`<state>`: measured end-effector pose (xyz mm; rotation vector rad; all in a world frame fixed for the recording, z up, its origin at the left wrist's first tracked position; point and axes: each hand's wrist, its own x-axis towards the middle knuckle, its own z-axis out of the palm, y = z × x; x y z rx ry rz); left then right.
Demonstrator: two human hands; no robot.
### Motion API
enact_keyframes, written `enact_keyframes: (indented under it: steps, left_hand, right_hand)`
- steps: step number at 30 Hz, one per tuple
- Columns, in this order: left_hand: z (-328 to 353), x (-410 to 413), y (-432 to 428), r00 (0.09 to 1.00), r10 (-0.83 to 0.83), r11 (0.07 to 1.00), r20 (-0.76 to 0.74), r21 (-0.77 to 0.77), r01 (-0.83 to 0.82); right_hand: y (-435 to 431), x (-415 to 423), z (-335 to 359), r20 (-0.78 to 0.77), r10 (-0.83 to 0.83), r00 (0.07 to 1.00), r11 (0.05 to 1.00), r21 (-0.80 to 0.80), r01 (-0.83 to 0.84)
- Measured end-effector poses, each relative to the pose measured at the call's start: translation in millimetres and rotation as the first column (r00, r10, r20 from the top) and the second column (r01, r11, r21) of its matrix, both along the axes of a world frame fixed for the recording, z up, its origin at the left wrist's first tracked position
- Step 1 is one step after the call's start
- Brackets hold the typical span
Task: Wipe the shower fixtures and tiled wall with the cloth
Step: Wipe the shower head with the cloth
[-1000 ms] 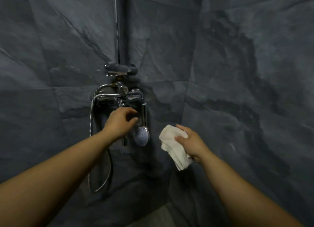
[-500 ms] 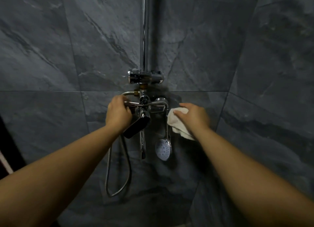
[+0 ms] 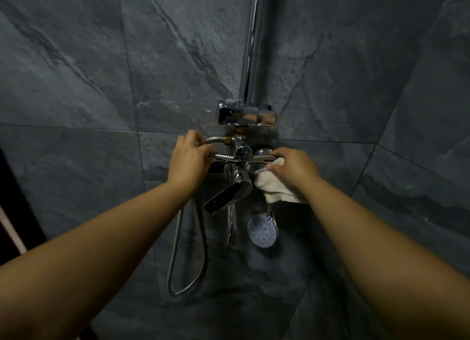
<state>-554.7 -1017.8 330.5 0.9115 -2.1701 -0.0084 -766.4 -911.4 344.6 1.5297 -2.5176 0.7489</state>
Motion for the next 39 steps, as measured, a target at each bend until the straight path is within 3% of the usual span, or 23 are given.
enact_keyframes:
  steps: [6,13,17,20,21,23,25,28,31,33,37,39]
  left_hand:
    - [4,8,3,0.994,-0.069,0.992,0.084,-0.102,0.078]
    - [15,39,37,0.969,-0.235,0.942,0.075,0.264,0.208]
    - [26,42,62,0.936,-0.351,0.814,0.039,0.506,0.284]
    - [27,24,87,0.894,-0.44,0.628,-0.082,0.683,0.372]
    - [27,16,95,0.887,-0.456,0.606,-0.068,0.706,0.366]
    - [25,2,108,0.906,-0.423,0.691,0.023,0.655,0.306]
    - [21,-6,115,0.917,-0.394,0.692,-0.056,0.639,0.336]
    - [13,-3,118,0.898,-0.394,0.539,-0.197,0.742,0.399]
    - [4,4,125,0.85,-0.376,0.304,-0.37,0.817,0.49]
    - [-2,2,128,0.819,-0.398,0.248,-0.415,0.811,0.531]
    - [-6,-8,136,0.724,-0.441,0.15,-0.53,0.752,0.642]
    - [-6,-12,140,0.67,-0.455,0.078,-0.587,0.723,0.687]
  right_hand:
    - [9,9,1,-0.073,-0.015,0.997,1.0,-0.019,0.014]
    - [54,43,-12,-0.192,0.008,0.981,0.996,-0.086,-0.025]
    - [72,61,-4,-0.187,0.037,0.982,0.995,-0.081,-0.053]
    - [80,76,3,-0.219,0.059,0.974,0.994,-0.078,-0.077]
    - [83,81,4,-0.238,0.062,0.969,0.995,-0.066,-0.08]
    - [90,89,4,-0.234,0.078,0.969,0.995,-0.041,-0.09]
    - [100,87,-1,-0.099,0.094,0.991,0.993,-0.067,-0.101]
    - [124,60,-19,0.178,0.048,0.983,0.994,-0.109,-0.029]
    - [155,30,-44,0.349,-0.083,0.933,0.973,-0.174,0.151]
    - [169,21,-63,0.433,-0.134,0.892,0.939,-0.233,0.254]
    - [166,42,-88,0.485,-0.074,0.872,0.953,-0.222,0.205]
    - [161,56,-95,0.338,-0.08,0.938,0.98,-0.146,0.137]
